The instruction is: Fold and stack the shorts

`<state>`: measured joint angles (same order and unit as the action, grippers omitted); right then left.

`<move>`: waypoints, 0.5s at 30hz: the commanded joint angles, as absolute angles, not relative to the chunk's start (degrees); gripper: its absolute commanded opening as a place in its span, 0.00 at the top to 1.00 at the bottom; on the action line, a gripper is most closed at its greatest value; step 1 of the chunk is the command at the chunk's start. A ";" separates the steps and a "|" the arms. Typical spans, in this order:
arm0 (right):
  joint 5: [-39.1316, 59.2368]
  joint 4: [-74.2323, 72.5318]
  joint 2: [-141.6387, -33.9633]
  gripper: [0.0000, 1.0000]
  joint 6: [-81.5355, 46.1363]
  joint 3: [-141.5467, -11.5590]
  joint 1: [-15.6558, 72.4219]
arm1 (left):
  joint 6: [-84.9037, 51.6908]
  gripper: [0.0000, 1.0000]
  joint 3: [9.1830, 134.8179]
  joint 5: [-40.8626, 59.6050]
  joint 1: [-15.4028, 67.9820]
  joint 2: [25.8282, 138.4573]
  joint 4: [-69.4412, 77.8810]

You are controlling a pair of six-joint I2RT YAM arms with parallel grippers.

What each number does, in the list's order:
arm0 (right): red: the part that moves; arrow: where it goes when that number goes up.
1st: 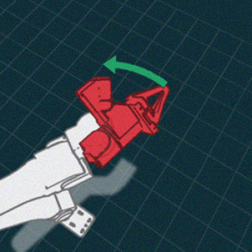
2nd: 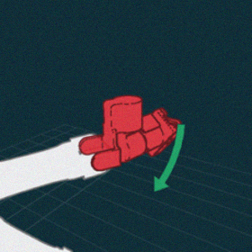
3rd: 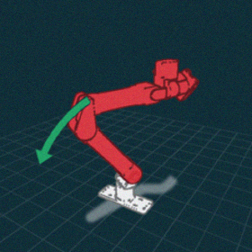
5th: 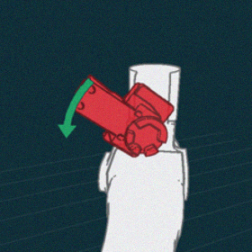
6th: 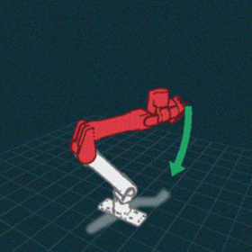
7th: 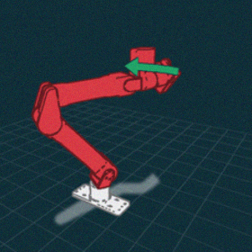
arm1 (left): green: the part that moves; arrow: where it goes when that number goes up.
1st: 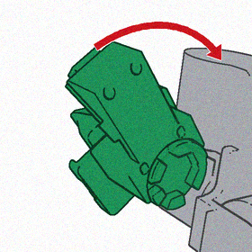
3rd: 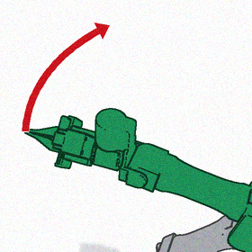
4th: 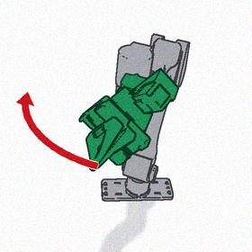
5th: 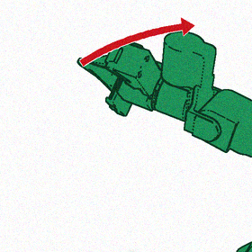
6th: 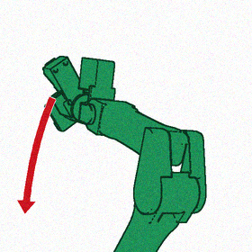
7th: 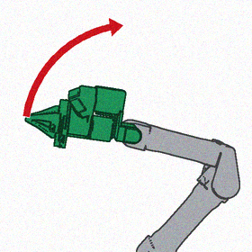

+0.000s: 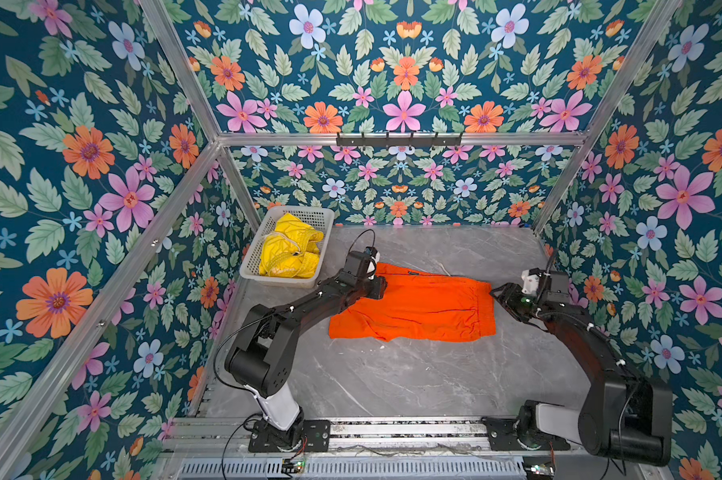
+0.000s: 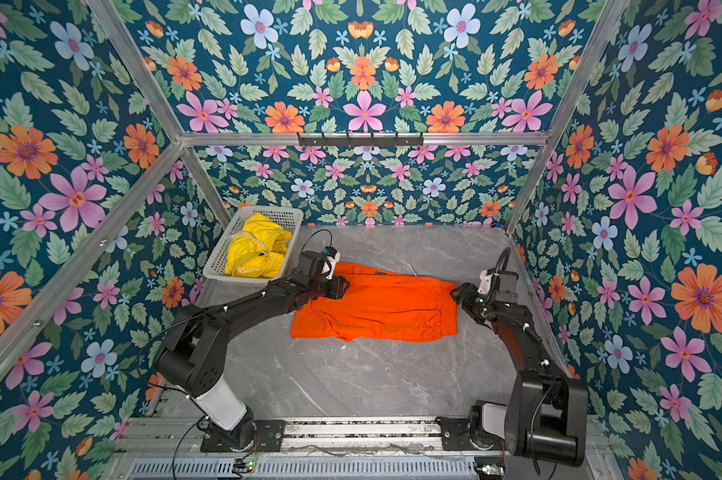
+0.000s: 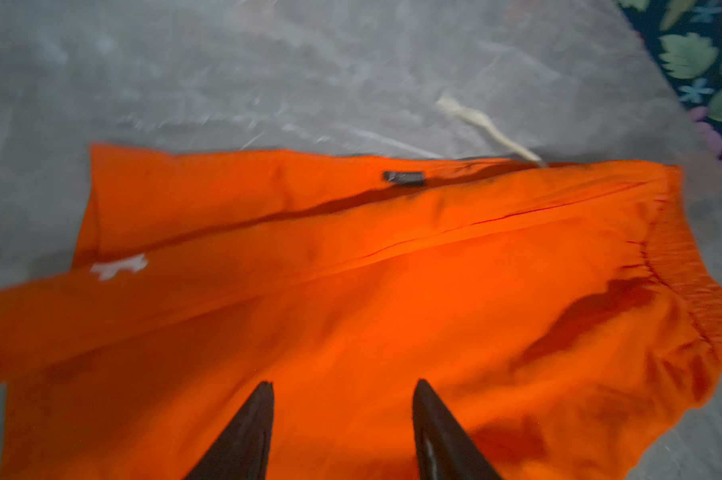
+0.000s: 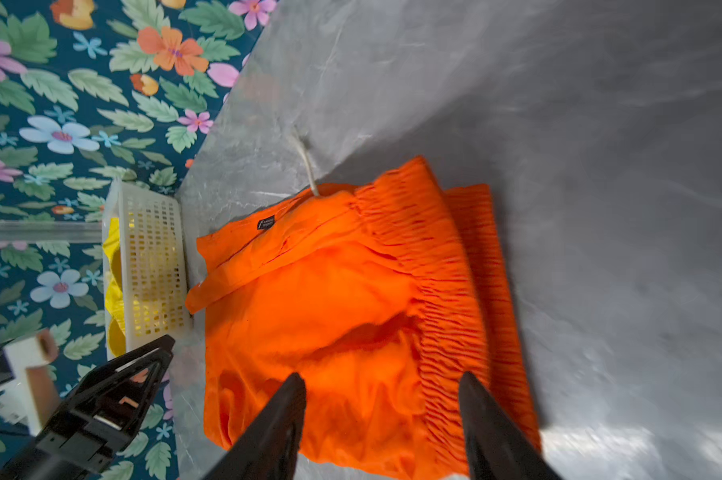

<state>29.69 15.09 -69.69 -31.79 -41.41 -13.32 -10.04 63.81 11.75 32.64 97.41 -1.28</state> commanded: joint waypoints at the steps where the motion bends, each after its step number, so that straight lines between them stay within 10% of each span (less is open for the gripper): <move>1: 35.91 18.26 -68.21 0.39 -32.43 -39.92 -18.08 | 0.13 0.44 67.80 17.30 36.59 99.15 -1.80; 15: 42.58 18.23 -73.50 0.38 -30.61 -39.19 -27.29 | 27.74 0.33 95.39 27.38 55.46 124.75 -6.76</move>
<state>40.80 18.09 -73.17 -31.33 -38.98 -26.94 20.10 93.03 25.39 54.46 122.37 -5.63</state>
